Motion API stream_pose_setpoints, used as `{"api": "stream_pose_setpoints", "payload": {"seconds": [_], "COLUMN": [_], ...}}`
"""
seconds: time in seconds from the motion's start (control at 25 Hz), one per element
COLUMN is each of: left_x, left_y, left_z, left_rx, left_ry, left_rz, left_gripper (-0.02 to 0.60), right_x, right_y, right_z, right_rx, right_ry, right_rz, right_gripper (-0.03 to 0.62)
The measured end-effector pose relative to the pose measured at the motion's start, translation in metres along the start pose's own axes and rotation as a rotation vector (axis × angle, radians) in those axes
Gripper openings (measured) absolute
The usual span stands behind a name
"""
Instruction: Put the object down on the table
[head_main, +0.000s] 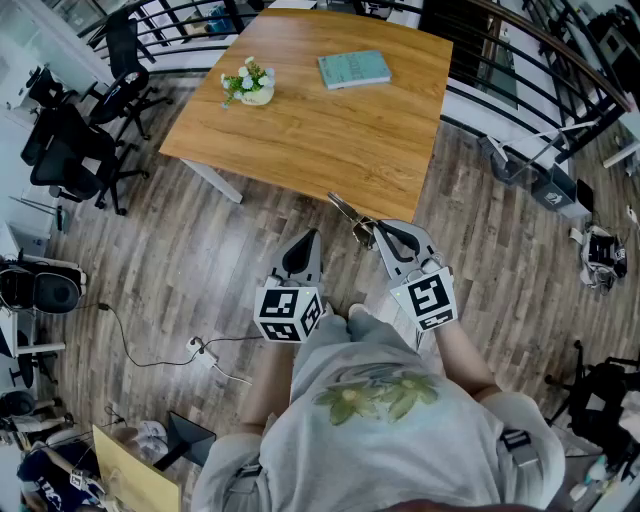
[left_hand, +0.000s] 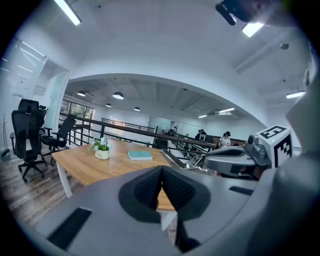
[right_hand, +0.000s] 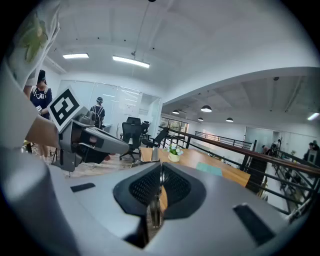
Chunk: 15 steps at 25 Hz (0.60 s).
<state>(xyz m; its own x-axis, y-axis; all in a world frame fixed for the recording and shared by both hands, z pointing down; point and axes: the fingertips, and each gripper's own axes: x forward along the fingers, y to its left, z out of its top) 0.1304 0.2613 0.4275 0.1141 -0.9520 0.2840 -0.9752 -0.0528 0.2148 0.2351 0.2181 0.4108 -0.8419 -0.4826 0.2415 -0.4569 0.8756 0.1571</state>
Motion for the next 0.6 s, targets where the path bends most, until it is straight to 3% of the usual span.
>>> {"api": "stream_pose_setpoints", "payload": {"seconds": [0.6], "left_x": [0.012], "left_y": [-0.01], "left_z": [0.006], "left_rx": [0.031], "left_ry": [-0.024], "left_rz": [0.003], "left_gripper": [0.014], "right_x": [0.012], "right_y": [0.0], "right_z": [0.003], "right_rx": [-0.056], "right_ry": [0.02], "right_rz": [0.067], "right_gripper": [0.014]}}
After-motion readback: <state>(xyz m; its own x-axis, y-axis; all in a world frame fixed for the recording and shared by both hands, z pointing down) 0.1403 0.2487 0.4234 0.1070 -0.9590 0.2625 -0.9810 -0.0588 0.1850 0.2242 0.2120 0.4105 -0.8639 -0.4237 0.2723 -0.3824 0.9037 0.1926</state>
